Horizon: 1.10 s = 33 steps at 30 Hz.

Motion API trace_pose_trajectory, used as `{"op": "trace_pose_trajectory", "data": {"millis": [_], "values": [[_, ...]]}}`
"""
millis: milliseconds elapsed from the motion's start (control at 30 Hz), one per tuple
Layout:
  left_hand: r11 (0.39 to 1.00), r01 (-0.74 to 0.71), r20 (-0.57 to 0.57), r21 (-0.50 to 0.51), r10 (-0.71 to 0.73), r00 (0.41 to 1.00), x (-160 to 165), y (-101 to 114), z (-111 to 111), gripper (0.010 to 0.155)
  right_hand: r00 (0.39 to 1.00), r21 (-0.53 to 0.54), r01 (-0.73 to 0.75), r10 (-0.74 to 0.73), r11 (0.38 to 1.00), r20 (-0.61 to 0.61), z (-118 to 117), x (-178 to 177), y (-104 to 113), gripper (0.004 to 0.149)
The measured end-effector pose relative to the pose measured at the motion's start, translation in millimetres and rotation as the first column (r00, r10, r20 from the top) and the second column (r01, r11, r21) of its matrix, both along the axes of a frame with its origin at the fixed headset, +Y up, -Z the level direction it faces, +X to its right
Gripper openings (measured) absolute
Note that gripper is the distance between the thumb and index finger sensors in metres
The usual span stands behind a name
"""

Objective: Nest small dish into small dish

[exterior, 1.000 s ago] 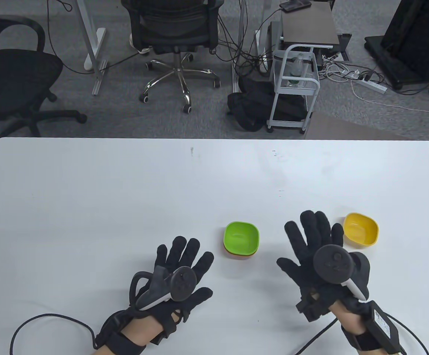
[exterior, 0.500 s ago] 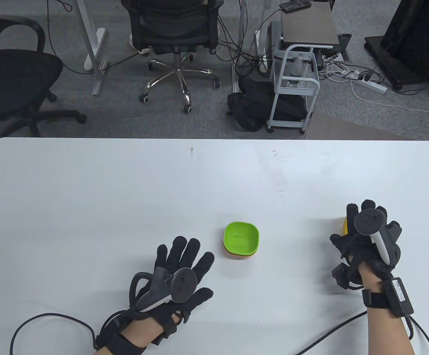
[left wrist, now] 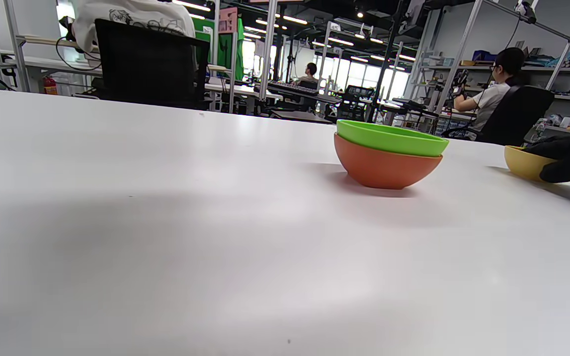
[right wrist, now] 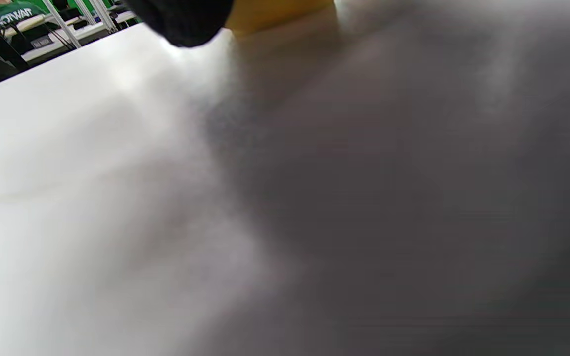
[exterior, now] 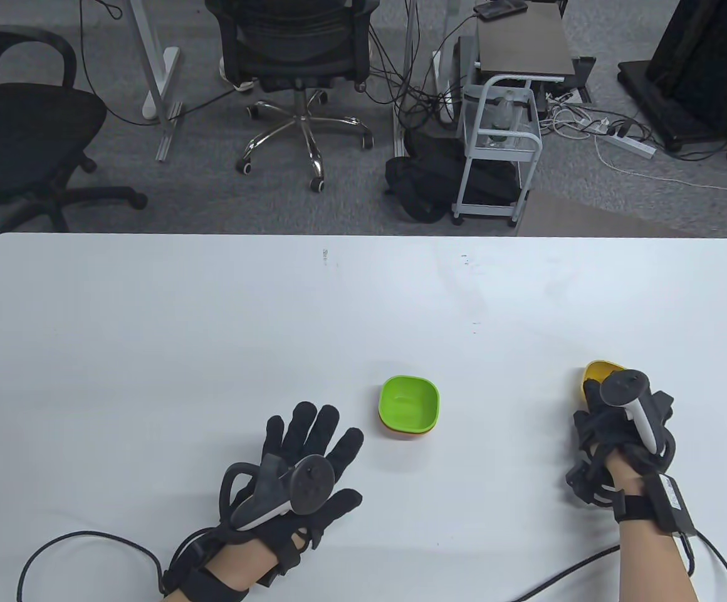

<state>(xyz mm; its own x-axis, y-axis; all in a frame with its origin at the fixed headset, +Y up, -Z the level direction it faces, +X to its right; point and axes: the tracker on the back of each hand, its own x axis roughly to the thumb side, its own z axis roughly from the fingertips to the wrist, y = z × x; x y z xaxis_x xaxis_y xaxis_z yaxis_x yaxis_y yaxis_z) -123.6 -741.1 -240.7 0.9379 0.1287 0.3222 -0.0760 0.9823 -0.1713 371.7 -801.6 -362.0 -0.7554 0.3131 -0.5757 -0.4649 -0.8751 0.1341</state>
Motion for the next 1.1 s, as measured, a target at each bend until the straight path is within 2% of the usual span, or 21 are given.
{"op": "trace_pose_trajectory", "data": {"millis": [233, 433, 733, 800, 1100], "values": [[1.000, 0.008, -0.003, -0.001, -0.008, 1.000, -0.2, 0.1, 0.2, 0.081, 1.000, 0.017, -0.005, 0.004, 1.000, 0.025, -1.8, 0.5, -2.5, 0.055], [1.000, 0.022, -0.012, 0.006, -0.022, 1.000, -0.7, 0.8, 0.1, 0.081, 0.998, 0.108, 0.052, -0.056, 0.993, 0.033, -1.9, 3.6, -2.2, 0.051], [1.000, 0.030, -0.012, -0.004, -0.030, 0.999, -0.6, 0.6, 0.3, 0.081, 0.984, 0.269, 0.152, -0.170, 0.951, 0.046, 1.5, 9.9, 13.5, 0.046], [0.999, 0.032, -0.010, -0.007, -0.032, 0.999, -0.7, 0.5, 0.4, 0.082, 0.990, 0.302, 0.103, -0.129, 0.948, 0.065, 2.9, 7.9, 18.3, 0.046], [0.999, 0.036, -0.011, -0.008, -0.036, 0.999, -0.6, 1.0, 0.4, 0.082, 0.997, 0.426, 0.068, -0.081, 0.902, 0.011, 6.9, -9.0, 38.4, 0.046]]}}
